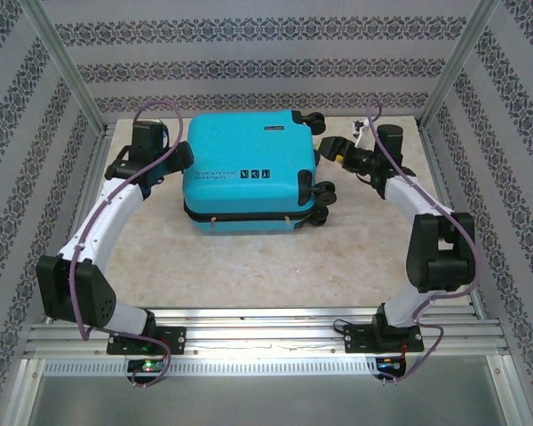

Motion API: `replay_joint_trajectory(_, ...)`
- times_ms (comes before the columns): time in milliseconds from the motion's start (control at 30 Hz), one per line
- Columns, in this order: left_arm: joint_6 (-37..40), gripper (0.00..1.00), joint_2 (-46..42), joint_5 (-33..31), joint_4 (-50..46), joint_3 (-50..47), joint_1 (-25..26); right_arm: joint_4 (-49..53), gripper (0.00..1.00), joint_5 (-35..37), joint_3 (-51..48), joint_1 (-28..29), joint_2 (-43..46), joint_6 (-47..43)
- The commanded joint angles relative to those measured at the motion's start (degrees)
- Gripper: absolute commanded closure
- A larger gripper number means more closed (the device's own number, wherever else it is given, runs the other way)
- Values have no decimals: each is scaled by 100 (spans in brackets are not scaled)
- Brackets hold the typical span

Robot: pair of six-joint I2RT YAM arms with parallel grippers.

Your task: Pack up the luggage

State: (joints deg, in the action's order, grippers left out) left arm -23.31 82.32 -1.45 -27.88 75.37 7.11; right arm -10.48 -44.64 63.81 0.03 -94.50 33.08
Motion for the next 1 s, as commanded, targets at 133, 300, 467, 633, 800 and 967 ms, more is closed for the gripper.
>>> replay_joint_trajectory(133,206,19,-402,78,213,151,510,606,17,635,-1156,-29,1708,-606)
replay_joint_trajectory(300,482,19,-50,-65,46,802,1143,1544,19,1660,-1949,427,3317,-1123)
replay_joint_trajectory(467,649,19,428,-111,-25,1431,1651,1967,20,2832,-2590,1629,4480,-1404)
replay_joint_trajectory(633,521,20,880,283,206,1755,2184,1475,21,3896,-3224,3021,4462,-1176)
replay_joint_trajectory(800,493,20,1263,301,201,2089,2620,478,26,4459,-3680,3733,3509,-877)
replay_joint_trajectory(967,485,20,1379,229,221,2174,2838,-483,29,5049,-3893,4013,2613,-785)
